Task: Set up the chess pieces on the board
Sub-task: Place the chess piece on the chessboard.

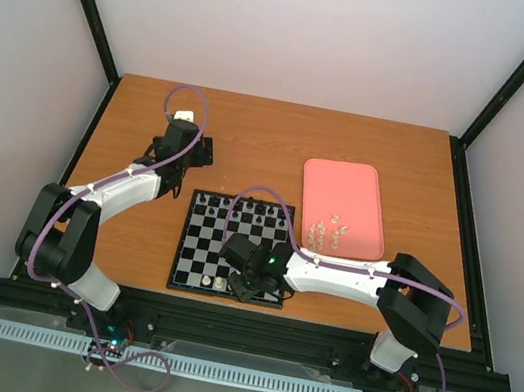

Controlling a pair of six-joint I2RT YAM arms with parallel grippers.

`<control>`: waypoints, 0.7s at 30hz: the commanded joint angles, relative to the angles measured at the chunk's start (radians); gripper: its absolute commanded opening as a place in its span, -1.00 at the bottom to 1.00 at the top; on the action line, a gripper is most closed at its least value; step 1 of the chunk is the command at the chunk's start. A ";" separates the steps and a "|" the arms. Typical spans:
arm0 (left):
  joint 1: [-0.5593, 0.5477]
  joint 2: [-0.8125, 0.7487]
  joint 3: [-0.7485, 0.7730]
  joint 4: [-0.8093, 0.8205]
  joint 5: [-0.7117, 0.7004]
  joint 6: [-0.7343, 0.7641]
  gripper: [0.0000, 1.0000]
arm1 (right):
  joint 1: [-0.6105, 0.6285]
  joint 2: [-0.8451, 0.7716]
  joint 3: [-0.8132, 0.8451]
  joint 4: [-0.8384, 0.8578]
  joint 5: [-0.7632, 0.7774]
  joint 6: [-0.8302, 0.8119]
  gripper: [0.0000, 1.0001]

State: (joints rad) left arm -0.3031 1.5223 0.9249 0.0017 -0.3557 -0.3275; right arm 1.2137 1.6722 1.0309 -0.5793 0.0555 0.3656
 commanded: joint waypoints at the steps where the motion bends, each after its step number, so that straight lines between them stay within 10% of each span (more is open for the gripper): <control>1: -0.002 0.004 0.035 0.014 -0.010 0.018 0.99 | 0.013 -0.016 0.011 0.000 0.029 0.002 -0.54; 21: -0.002 -0.002 0.032 0.011 -0.008 0.019 0.99 | 0.015 -0.155 0.022 -0.039 0.170 0.007 -0.20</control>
State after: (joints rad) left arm -0.3031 1.5223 0.9249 0.0017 -0.3557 -0.3267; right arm 1.2182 1.5723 1.0309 -0.5892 0.1165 0.3626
